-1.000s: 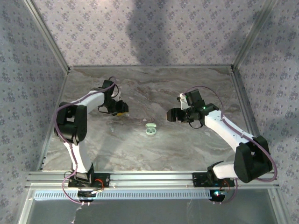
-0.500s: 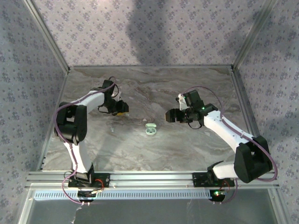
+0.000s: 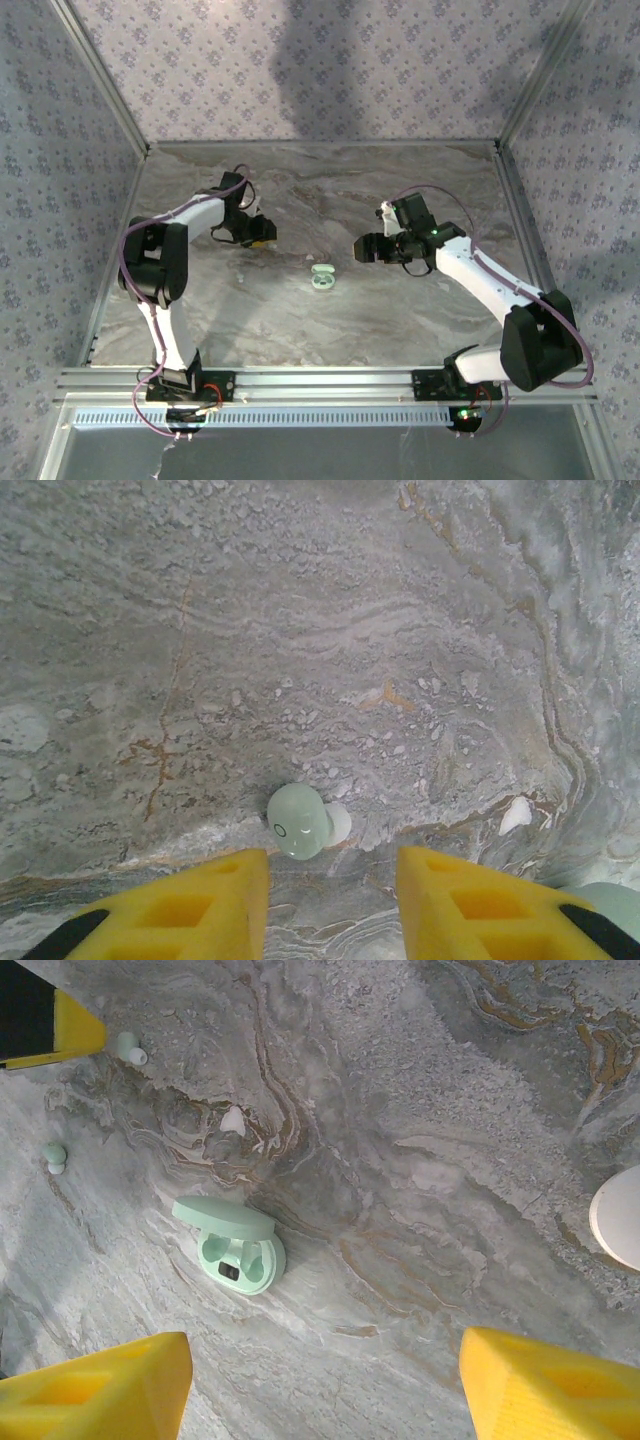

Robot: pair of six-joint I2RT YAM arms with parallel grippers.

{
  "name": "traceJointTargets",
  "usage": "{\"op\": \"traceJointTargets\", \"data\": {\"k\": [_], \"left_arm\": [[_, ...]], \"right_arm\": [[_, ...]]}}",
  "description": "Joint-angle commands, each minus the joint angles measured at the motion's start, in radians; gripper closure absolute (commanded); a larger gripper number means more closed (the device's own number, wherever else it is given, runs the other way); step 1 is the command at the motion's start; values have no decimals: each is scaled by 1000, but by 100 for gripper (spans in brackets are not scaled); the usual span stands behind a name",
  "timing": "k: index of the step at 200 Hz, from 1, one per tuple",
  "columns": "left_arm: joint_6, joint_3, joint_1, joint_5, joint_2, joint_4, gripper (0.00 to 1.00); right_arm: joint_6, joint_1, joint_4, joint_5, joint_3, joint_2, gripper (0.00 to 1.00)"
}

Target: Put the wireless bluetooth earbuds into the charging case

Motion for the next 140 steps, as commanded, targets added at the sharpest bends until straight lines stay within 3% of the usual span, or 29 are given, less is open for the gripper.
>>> {"op": "traceJointTargets", "data": {"k": [1, 140], "left_arm": [[-7, -5, 7, 23, -16, 0, 62], [1, 12, 13, 45, 37, 12, 67]], "right_arm": [[-16, 5, -2, 8, 6, 8, 27], [-22, 7, 3, 0, 10, 24, 28]]}}
